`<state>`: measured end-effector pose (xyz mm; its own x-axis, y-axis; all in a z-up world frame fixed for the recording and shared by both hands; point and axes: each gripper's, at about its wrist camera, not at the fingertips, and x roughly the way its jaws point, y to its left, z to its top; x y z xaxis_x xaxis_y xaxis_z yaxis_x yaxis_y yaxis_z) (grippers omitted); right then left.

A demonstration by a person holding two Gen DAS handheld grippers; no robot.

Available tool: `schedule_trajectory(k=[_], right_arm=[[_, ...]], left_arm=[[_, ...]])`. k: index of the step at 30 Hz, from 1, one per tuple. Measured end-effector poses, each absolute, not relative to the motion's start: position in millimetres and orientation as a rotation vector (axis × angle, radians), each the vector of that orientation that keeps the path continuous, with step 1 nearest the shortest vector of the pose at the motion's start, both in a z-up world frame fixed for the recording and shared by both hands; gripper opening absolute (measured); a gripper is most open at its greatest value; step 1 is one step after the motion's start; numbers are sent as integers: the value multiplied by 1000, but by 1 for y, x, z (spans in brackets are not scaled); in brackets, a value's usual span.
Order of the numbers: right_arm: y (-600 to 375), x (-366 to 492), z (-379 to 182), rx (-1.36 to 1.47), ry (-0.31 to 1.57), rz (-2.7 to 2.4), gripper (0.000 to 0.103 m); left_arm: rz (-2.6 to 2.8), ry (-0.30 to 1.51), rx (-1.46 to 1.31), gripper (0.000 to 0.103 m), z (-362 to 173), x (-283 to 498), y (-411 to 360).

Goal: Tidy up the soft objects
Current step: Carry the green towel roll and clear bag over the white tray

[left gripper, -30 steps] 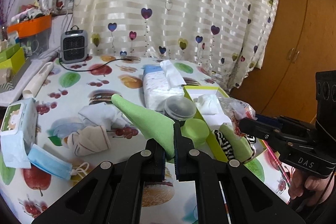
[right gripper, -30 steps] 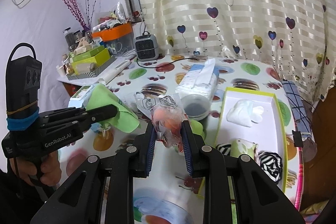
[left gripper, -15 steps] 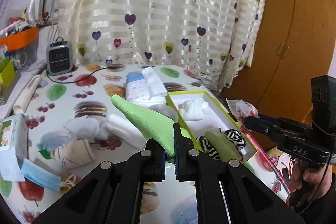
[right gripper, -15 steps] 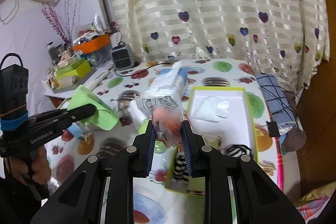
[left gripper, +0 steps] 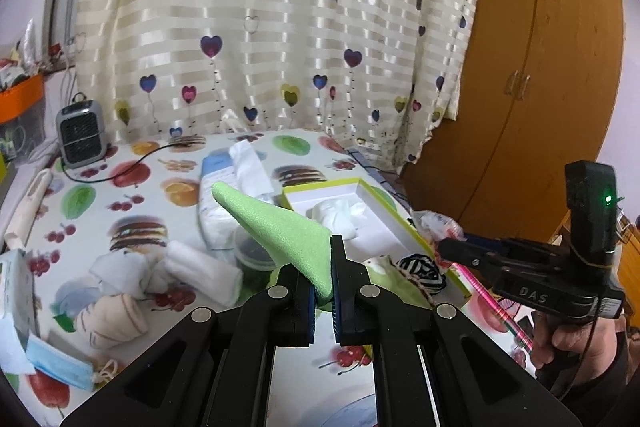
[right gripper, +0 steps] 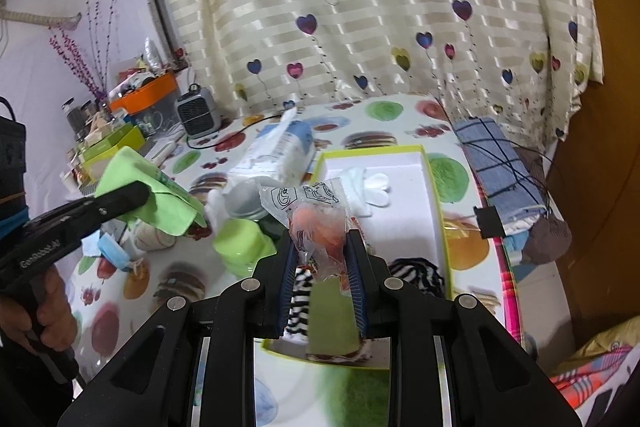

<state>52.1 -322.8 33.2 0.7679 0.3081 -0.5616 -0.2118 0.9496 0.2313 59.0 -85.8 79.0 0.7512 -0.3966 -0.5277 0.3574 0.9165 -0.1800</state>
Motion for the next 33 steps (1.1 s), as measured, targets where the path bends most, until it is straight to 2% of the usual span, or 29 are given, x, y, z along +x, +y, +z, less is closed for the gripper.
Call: schedule_trajectory(k=[22, 24, 27, 33], right_arm=[[-352, 116, -19, 160, 752, 218, 27], [-352, 119, -24, 142, 765, 214, 31], [-349, 117, -27, 109, 768, 217, 43], [-352, 107, -25, 83, 748, 217, 43]], left_arm=[[-472, 619, -4, 6, 79, 96, -147], [-477, 622, 0, 6, 78, 99, -152], [-486, 630, 4, 6, 75, 104, -158], [-505, 646, 14, 6, 71, 114, -172]])
